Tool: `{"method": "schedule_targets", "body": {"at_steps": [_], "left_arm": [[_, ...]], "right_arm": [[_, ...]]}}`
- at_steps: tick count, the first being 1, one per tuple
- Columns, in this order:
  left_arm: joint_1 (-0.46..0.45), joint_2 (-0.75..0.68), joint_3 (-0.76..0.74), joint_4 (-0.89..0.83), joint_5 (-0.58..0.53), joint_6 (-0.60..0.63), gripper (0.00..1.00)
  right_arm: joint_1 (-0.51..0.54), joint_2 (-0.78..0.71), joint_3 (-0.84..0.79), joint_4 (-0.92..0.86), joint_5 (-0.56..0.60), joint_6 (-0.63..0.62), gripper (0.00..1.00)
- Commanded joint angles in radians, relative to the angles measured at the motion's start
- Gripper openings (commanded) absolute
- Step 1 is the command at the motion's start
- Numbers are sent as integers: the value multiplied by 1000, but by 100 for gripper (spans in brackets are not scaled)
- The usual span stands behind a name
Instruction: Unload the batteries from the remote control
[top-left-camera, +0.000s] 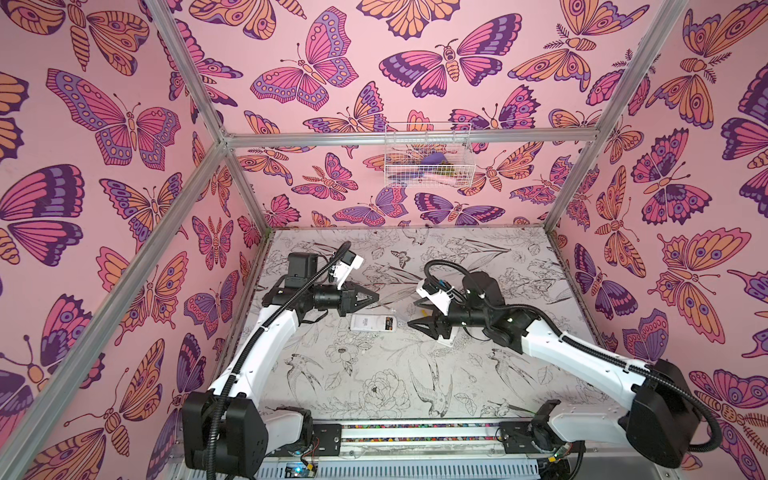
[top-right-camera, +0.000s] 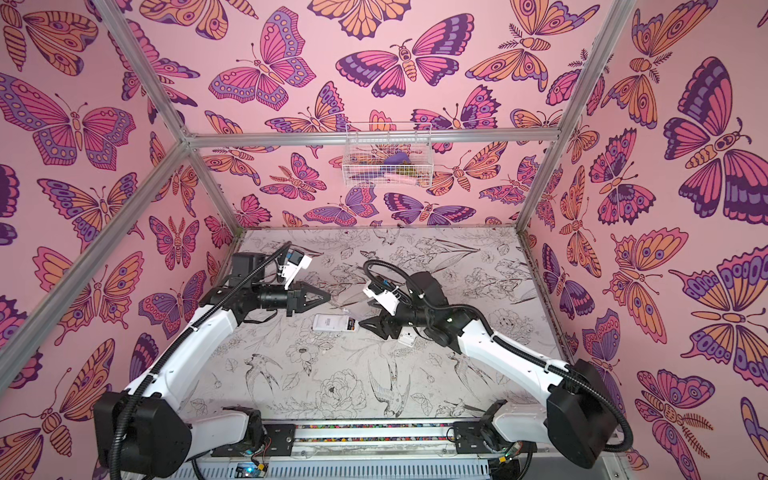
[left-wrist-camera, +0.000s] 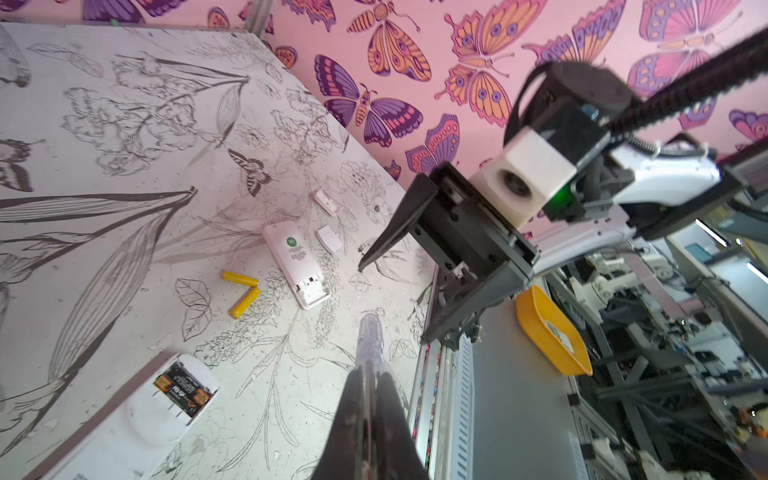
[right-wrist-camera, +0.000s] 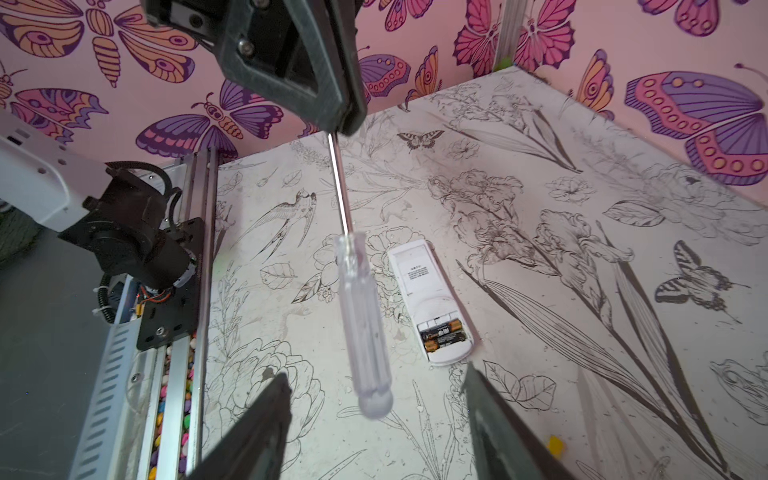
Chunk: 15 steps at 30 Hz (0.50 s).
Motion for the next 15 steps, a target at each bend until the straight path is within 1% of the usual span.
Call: {"method": "schedule_targets", "body": {"at_steps": [1, 3, 5, 6, 7, 8, 10, 11, 15], "left_arm": [[40, -16, -44, 227, 3, -301, 0], [54, -20, -98, 390, 12, -467, 0], [60, -19, -144, 533, 13, -605, 0], [61, -18, -158, 571, 3, -650, 0], [63, -17, -169, 599, -9, -689, 0], [65, -17, -177, 611, -35, -758, 0], [64, -17, -192, 635, -73, -836, 0], [65, -15, -203, 666, -78, -871, 0], [63, -10, -220, 747, -70, -945, 0]], "right_arm": [[-4, -21, -79, 291, 83, 221, 75], [-4, -6, -129, 432, 136, 333, 78], [-5, 19, -154, 534, 175, 442, 81], [-6, 34, -160, 565, 193, 501, 82], [-9, 46, -159, 587, 193, 557, 87], [-13, 63, -157, 617, 185, 602, 88], [-12, 99, -160, 692, 183, 678, 88], [-12, 122, -166, 762, 188, 733, 86], [-13, 215, -198, 1028, 202, 924, 83]]}}
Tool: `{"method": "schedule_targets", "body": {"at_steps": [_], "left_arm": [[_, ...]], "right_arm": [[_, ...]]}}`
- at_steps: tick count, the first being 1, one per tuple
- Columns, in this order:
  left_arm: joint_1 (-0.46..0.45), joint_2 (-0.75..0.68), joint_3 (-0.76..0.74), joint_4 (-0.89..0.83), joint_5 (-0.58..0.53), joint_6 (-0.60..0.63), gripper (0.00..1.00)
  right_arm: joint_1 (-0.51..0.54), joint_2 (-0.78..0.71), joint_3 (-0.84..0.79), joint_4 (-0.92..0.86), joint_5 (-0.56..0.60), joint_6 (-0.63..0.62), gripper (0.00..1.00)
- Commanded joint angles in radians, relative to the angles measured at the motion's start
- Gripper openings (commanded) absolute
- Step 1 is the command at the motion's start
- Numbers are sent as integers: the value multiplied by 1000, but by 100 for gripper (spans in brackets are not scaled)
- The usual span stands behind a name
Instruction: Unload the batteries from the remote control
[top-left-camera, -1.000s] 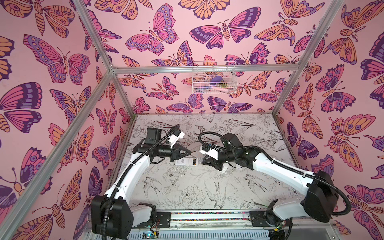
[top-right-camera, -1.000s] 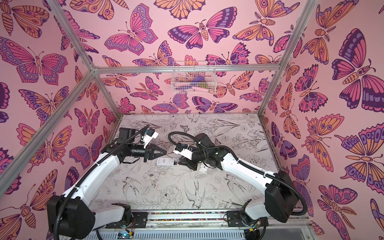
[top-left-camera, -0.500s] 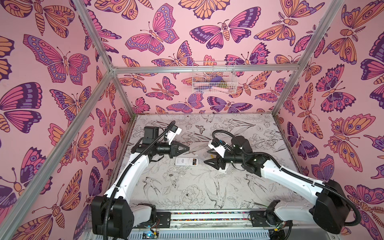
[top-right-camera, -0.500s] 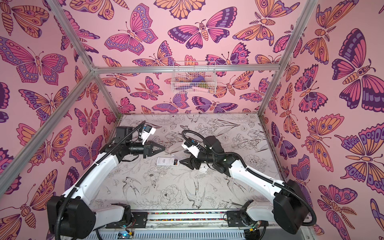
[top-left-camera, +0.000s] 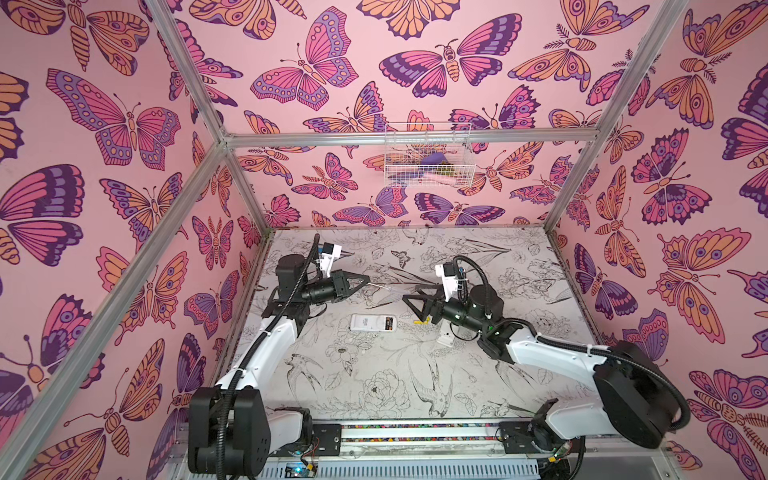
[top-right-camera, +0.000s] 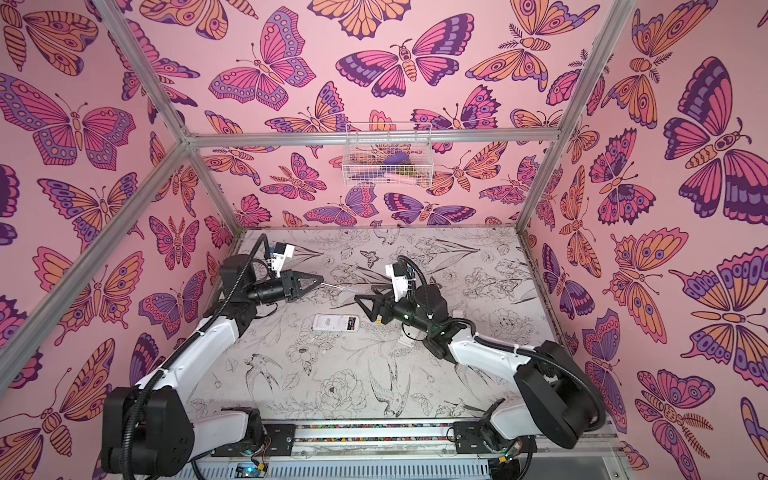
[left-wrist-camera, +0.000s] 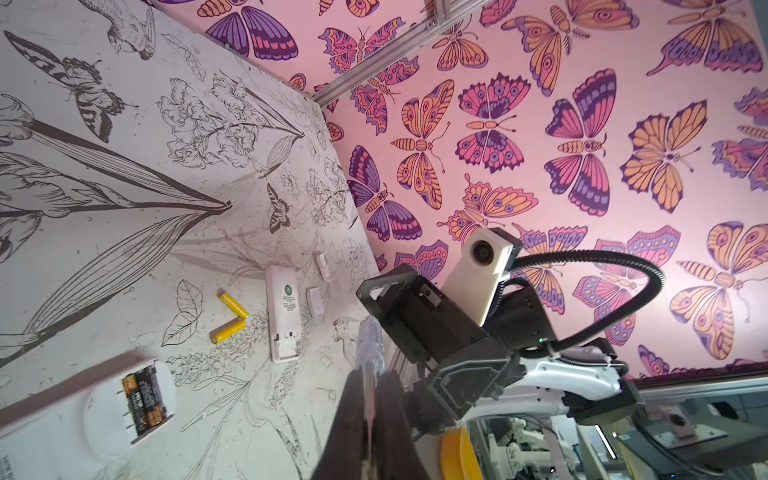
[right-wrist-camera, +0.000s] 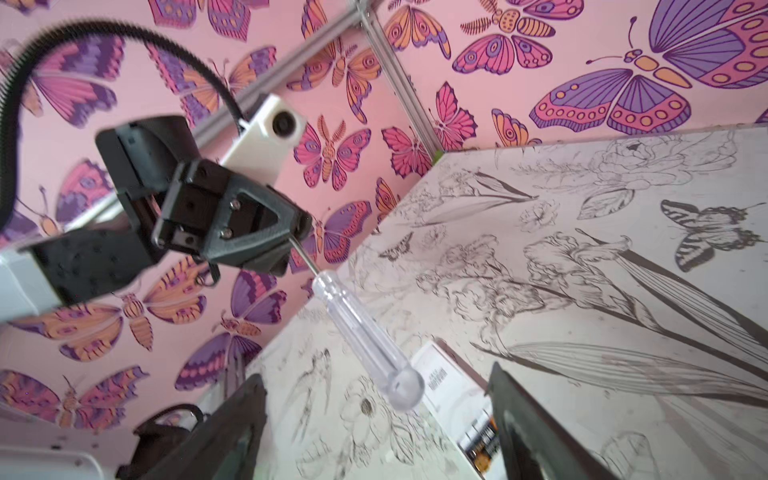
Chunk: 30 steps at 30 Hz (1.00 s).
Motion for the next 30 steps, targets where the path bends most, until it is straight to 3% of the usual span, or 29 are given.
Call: {"method": "schedule_targets", "body": {"at_steps": [1, 6, 13, 26, 30], "left_arm": [[-1, -5, -27, 158, -4, -146, 0], [-20, 7, -27, 208, 5, -167, 0], [-31, 9, -42, 228, -15, -182, 0], [-61, 47, -63, 262, -40, -211, 0], [-62, 47, -75, 278, -61, -227, 0]], "right_arm": [[-7, 69, -17, 304, 27, 254, 83], [-6, 225, 65, 448, -101, 381, 77], [1, 289, 91, 570, -133, 427, 66], [25, 339, 163, 580, -176, 438, 43], [33, 358, 172, 580, -184, 437, 41]]}}
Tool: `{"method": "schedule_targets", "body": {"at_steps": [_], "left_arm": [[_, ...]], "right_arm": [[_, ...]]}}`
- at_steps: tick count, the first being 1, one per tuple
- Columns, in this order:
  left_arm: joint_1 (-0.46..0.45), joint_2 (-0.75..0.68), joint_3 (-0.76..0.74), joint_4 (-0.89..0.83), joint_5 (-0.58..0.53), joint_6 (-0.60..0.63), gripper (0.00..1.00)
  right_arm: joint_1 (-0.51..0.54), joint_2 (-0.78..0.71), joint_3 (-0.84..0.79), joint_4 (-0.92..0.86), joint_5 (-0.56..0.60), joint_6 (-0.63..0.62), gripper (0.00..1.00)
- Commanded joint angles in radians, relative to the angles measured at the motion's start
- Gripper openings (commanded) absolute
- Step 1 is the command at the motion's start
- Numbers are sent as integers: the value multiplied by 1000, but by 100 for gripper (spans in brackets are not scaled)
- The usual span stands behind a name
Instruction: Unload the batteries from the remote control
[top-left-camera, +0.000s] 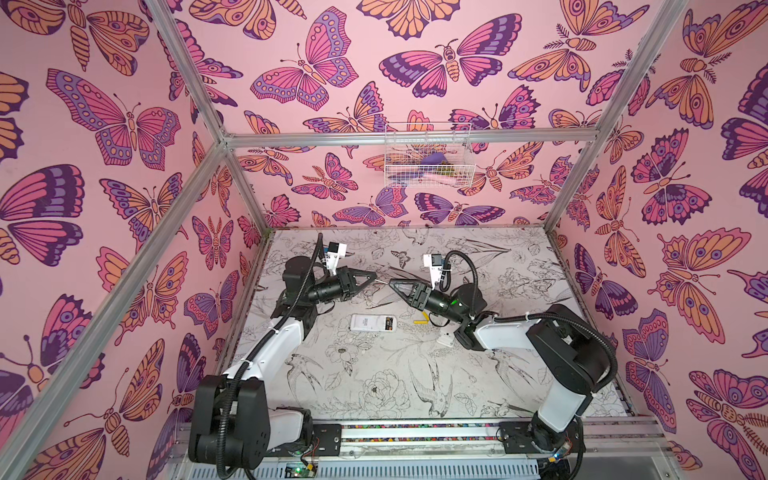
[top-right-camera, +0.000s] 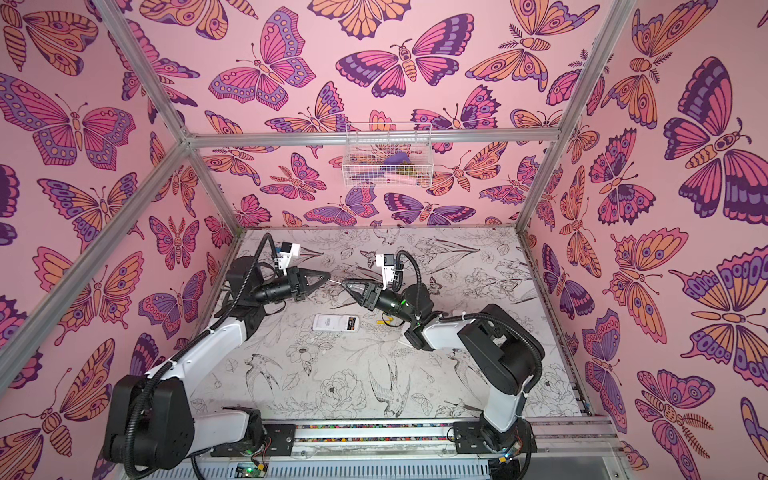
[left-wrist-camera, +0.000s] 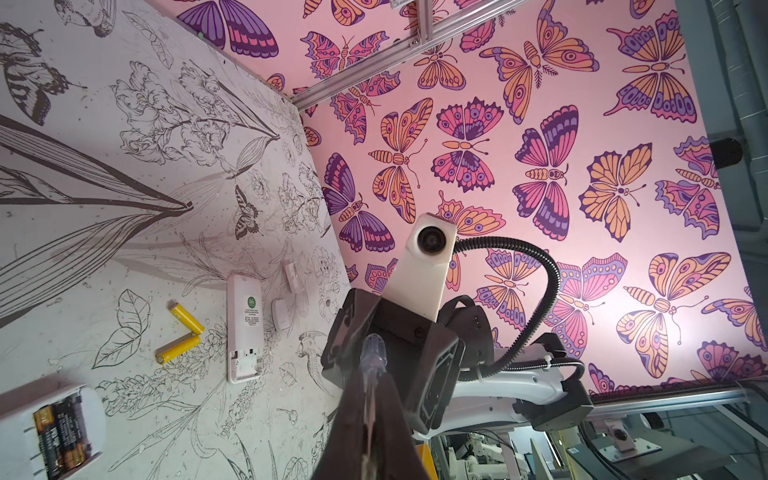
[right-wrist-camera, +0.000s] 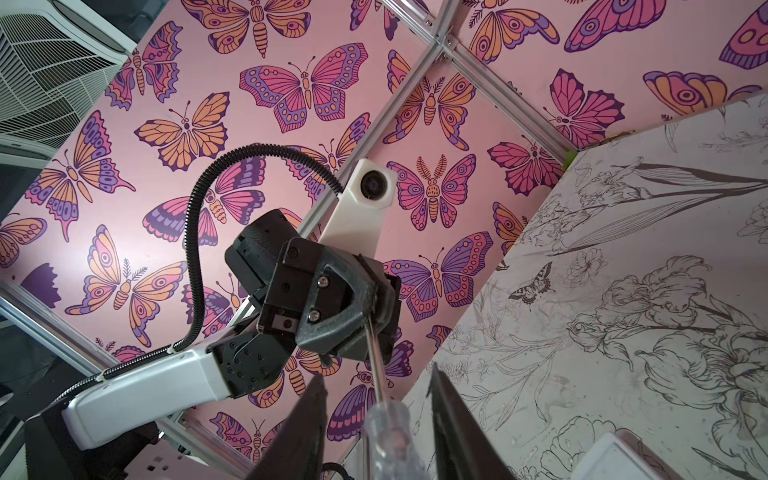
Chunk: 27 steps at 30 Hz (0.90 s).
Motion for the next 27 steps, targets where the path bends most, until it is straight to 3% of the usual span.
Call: {"method": "schedule_targets", "body": {"at_steps": [1, 5, 12, 15, 16, 20, 24, 27], "left_arm": [[-3, 10, -26, 46, -24, -11, 0], [-4, 10, -27, 49, -29, -14, 0], [-3, 11, -29, 52, -39, 8, 0], [8, 10, -2, 29, -23, 77, 20], [13, 12, 26, -16, -8, 126, 28], [17, 24, 150, -298, 3, 365, 43], [16, 59, 297, -631, -36, 696, 59], [12, 70, 359, -776, -78, 951, 69]], "right_arm": [[17, 21, 44, 78, -25, 27, 39], [20, 18, 40, 78, -27, 13, 33], [17, 0, 8, 76, -13, -26, 0], [-3, -10, -20, 76, -7, -29, 0], [-11, -18, -38, 77, -1, -37, 0], [-43, -52, -103, 72, 15, -80, 0], [-85, -95, -164, 27, 25, -116, 0], [-107, -137, -200, -43, 33, -164, 0]]}}
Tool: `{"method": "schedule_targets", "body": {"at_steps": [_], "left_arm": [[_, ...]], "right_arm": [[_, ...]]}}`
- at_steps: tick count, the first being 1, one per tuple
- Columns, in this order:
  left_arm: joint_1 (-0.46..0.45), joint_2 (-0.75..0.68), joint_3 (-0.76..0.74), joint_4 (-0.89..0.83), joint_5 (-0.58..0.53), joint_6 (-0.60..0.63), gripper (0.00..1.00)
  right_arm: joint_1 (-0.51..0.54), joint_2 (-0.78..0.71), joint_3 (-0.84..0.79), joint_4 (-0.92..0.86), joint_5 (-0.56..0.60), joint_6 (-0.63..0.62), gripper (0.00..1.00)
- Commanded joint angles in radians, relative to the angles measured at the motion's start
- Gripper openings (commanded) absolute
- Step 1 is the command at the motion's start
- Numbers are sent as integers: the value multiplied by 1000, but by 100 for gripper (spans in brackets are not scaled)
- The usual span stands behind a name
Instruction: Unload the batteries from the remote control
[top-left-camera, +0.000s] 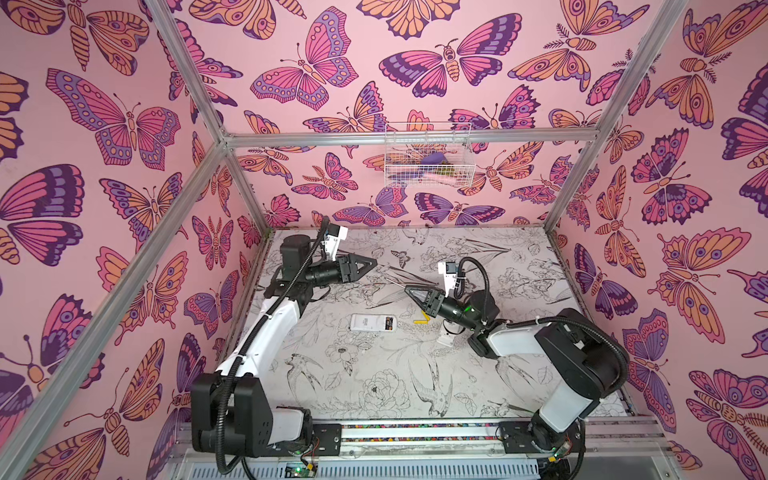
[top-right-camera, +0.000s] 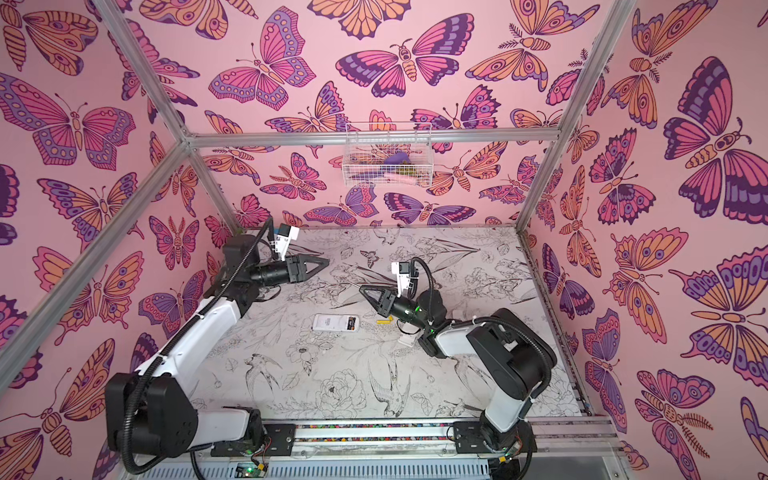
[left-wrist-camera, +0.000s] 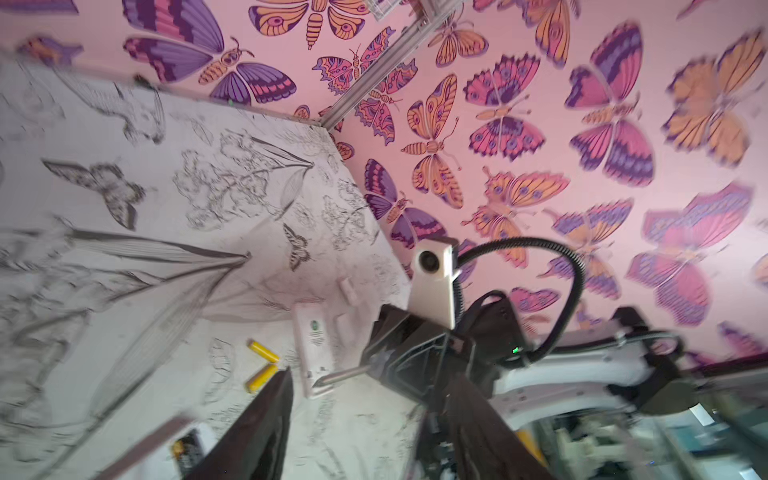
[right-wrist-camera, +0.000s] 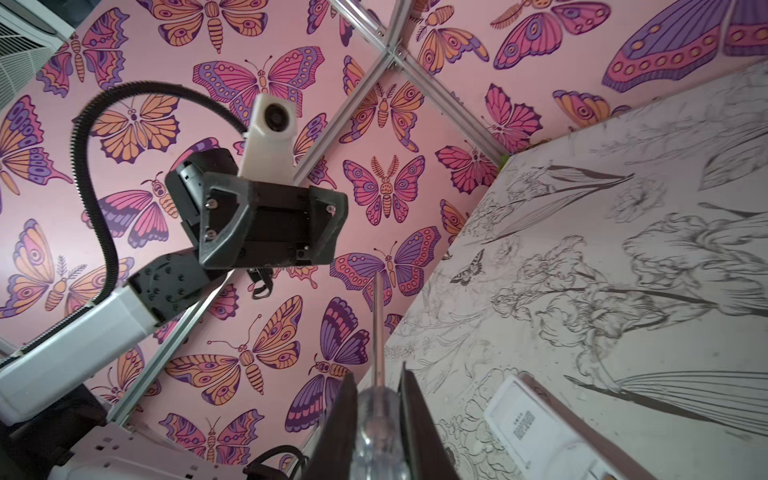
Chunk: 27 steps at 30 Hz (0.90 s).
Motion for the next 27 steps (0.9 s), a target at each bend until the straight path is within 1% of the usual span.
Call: {"method": "schedule_targets", "body": {"at_steps": [1, 2, 4, 7, 10, 13, 16, 19, 27], "left_arm": [[-7, 23, 58, -294, -53, 438, 72], [-10, 32, 75, -342, -70, 516, 74], [-22, 46, 99, -421, -103, 696, 81], [-35, 64, 110, -502, -150, 925, 90], [-45, 93, 119, -565, -193, 1099, 96], [-62, 122, 111, -597, -243, 1255, 100], [-69, 157, 101, -599, -290, 1353, 100], [-75, 203, 96, -599, -313, 1431, 100], [-113, 334, 108, -611, -392, 1542, 100]], "right_arm": [[-24, -65, -26, -46, 22, -73, 0], [-28, -84, -34, -73, 25, -92, 0], [-33, -146, -41, -195, 39, -156, 0], [-33, -221, -30, -369, 36, -252, 0], [-35, -294, -29, -503, 51, -324, 0], [-35, -355, -17, -640, 65, -409, 0], [-36, -408, 5, -791, 72, -488, 0], [-37, -459, 2, -882, 102, -546, 0], [-36, -556, -7, -1053, 143, -657, 0]]}}
